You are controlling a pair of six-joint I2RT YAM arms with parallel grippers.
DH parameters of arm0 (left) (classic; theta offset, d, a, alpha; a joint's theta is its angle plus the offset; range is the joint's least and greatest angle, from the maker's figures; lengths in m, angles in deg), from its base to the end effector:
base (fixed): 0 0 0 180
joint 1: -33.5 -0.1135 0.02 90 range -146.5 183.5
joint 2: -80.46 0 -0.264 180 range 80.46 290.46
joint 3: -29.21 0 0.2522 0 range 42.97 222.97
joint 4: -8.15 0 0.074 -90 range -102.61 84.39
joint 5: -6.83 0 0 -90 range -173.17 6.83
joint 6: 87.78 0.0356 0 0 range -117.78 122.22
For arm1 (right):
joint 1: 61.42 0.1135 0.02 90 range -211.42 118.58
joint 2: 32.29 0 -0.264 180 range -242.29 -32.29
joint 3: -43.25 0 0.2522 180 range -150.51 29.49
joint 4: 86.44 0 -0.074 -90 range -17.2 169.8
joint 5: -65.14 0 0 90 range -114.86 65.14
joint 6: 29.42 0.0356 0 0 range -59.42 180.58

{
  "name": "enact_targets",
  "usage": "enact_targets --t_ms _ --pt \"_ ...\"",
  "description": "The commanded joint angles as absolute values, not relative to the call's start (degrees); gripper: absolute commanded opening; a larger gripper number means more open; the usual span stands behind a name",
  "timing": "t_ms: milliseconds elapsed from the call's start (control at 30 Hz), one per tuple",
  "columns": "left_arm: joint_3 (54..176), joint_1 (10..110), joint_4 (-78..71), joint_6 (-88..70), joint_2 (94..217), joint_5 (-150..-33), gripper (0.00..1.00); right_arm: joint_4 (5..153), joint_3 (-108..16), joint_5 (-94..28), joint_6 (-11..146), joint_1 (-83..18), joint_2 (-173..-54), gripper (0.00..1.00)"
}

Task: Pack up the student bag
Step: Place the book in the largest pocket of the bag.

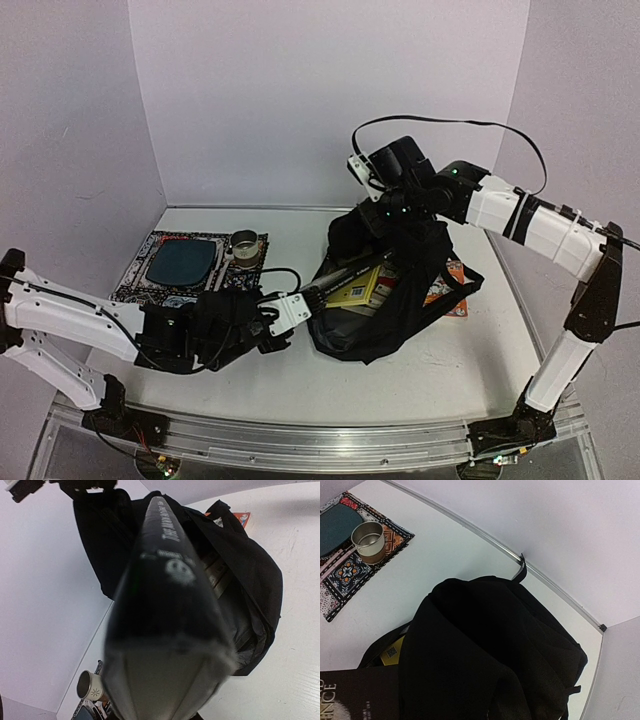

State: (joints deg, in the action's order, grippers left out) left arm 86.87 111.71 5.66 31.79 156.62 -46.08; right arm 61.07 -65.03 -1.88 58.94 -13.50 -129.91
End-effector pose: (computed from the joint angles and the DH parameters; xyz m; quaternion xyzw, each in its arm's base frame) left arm 0.0806 -0.2811 0.2531 0.5250 0.6060 0.0177 0.5973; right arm 0.2797 0.2890 0.3821 -0.2388 0.7837 0.0641 0.5698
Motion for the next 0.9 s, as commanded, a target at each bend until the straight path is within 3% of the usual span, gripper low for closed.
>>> enact_targets --t_ms 0,600,867 --pt "92.01 110.96 13.70 30.28 161.92 -41.03 0.00 66.99 -65.85 -3.38 60.09 -13.20 -127.08 0.00" --pt "103.44 103.04 23.21 39.40 182.97 -41.73 0.00 70.45 -65.65 -13.53 62.11 -13.24 -127.28 0.00" --pt "107.13 99.52 29.32 48.56 191.01 -42.71 0.13 72.46 -65.85 -17.86 62.22 -13.18 -127.62 0.00"
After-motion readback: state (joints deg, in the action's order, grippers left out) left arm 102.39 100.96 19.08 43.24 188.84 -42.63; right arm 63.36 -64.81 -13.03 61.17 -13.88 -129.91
